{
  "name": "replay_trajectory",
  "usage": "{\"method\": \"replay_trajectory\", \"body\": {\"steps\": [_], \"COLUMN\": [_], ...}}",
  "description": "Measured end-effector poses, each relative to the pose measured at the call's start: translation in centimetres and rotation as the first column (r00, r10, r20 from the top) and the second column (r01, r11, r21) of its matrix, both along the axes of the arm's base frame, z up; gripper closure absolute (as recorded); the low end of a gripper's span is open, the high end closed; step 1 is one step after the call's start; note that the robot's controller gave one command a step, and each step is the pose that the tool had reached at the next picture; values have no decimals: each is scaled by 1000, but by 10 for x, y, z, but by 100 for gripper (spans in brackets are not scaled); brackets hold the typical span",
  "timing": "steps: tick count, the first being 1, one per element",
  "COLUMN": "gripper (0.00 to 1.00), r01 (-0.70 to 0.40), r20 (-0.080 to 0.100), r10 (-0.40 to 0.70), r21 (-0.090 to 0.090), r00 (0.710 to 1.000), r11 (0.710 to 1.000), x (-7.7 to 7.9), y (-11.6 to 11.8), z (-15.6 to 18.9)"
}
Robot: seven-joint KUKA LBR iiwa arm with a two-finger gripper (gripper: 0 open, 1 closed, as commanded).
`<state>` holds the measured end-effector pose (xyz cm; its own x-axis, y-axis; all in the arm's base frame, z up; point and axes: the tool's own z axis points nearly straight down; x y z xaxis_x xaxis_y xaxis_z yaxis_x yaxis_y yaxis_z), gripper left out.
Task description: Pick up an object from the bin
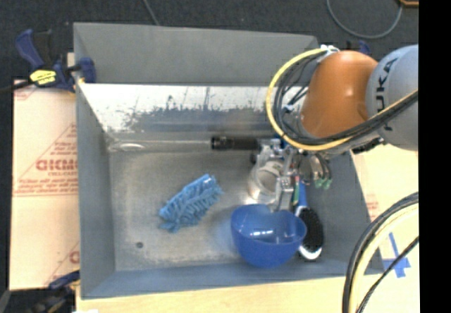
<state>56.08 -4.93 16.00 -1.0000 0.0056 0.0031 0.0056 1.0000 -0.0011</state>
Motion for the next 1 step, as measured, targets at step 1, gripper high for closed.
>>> {"method": "replay_trajectory", "body": {"steps": [1], "gripper": [0], "r01": [-2], "r20": [7], "r10": [2], "r21": [-1], "r00": [1000], "r11": [1000], "x": [2], "y": [0], "z": [3]}}
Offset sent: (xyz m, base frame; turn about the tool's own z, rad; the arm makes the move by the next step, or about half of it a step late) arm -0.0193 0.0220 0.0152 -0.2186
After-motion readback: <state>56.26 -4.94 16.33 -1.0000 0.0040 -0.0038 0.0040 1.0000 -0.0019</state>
